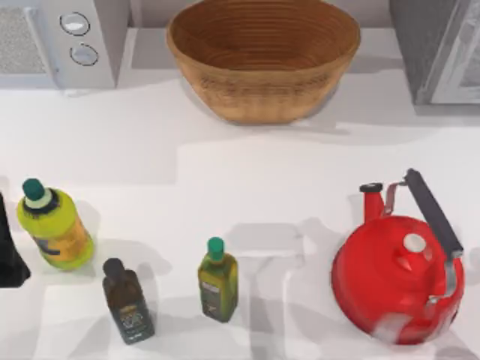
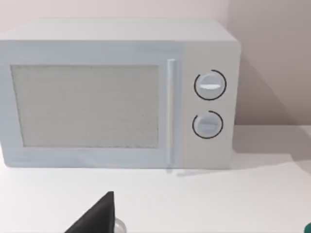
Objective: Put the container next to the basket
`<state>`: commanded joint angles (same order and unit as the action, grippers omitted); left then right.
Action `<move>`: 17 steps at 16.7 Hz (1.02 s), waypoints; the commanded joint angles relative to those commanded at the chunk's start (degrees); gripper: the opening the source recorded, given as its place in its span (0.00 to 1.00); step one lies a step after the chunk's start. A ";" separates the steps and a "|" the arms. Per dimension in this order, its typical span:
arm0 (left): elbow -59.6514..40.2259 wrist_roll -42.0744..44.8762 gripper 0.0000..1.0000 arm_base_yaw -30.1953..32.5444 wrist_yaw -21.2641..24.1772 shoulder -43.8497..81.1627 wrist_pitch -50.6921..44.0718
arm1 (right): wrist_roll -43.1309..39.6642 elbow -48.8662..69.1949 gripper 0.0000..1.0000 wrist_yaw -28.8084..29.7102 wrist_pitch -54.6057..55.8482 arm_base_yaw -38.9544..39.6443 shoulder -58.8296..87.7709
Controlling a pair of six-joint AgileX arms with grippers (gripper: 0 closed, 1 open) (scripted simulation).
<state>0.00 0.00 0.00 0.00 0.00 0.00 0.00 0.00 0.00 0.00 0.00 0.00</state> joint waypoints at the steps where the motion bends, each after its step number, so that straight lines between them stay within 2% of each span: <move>1: 0.00 0.00 1.00 0.00 0.00 0.00 0.00 | 0.00 0.00 1.00 0.00 0.00 0.00 0.00; 4: -1.72 1.17 1.00 -0.34 -0.14 1.76 -1.48 | 0.00 0.00 1.00 0.00 0.00 0.00 0.00; 8: -11.74 7.57 1.00 -1.70 -0.29 12.59 -9.66 | 0.00 0.00 1.00 0.00 0.00 0.00 0.00; 12: -27.51 17.52 1.00 -3.38 -0.08 32.39 -22.60 | 0.00 0.00 1.00 0.00 0.00 0.00 0.00; 17: -51.12 31.86 1.00 -5.74 0.18 62.97 -40.79 | 0.00 0.00 1.00 0.00 0.00 0.00 0.00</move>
<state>-51.12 31.86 -5.74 0.18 62.97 -40.79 0.00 0.00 0.00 0.00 0.00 0.00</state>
